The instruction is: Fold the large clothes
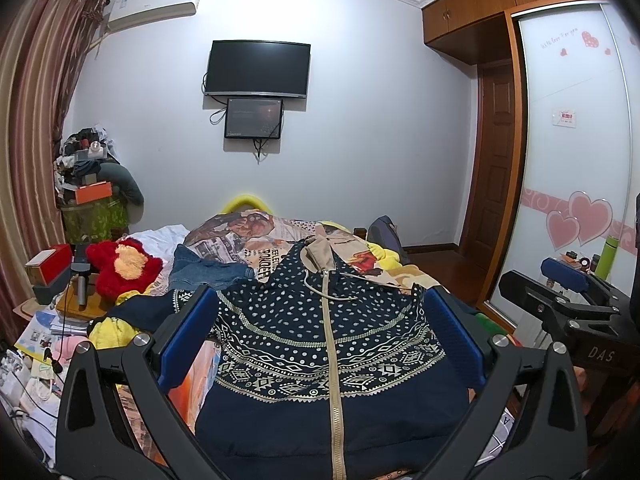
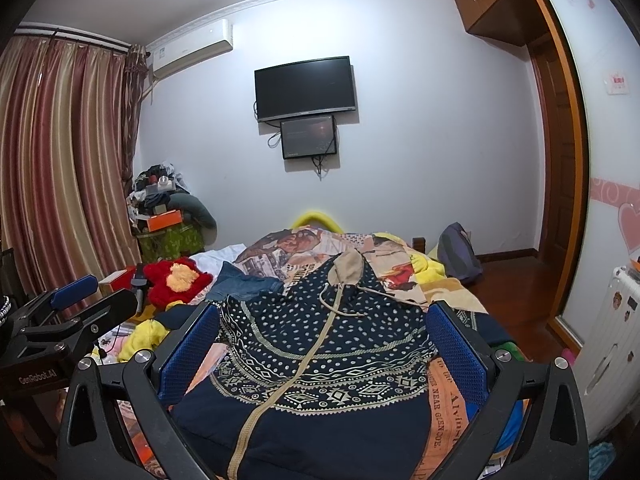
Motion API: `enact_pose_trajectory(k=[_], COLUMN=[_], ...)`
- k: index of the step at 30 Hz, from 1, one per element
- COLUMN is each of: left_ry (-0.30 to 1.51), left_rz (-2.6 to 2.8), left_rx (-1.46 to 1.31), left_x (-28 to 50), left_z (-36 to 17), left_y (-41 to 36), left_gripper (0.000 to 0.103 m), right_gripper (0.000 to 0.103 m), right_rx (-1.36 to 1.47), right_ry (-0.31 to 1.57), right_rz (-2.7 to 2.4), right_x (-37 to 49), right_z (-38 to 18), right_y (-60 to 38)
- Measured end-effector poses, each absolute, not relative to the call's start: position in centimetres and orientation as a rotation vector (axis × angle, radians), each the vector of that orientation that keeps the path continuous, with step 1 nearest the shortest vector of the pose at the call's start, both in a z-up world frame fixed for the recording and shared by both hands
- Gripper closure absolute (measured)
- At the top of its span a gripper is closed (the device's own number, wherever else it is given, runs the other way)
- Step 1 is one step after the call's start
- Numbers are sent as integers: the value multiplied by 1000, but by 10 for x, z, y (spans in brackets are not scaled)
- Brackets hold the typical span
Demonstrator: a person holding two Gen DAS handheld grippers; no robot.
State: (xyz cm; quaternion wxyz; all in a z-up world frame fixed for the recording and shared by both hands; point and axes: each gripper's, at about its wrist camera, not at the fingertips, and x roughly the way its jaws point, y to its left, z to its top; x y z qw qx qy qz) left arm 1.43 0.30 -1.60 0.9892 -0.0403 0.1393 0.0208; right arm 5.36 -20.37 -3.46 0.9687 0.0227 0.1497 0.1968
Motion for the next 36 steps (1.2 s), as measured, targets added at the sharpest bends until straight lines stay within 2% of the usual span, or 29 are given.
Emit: enact_pose_trajectory(k=[11,18,27,36], left_ry=[278,258,329,562], left_rz=[46,127,324,429], left_rx=[-83,-74,-104,-302], left_x=[19,32,86,145], left_z=[-19,-26,-57,-133], left_y=[8,37,127,256], left_gripper=[0,0,0,0], right_gripper=[0,0,0,0], right_rx=[36,-3,-103,-256], right_ry=[312,345,437,620], right_rz=[383,381,429,514], right_x=[59,78,148,262], right_z=[-36,-41,-69,-131], right_y=[-199,-181,-123,-32])
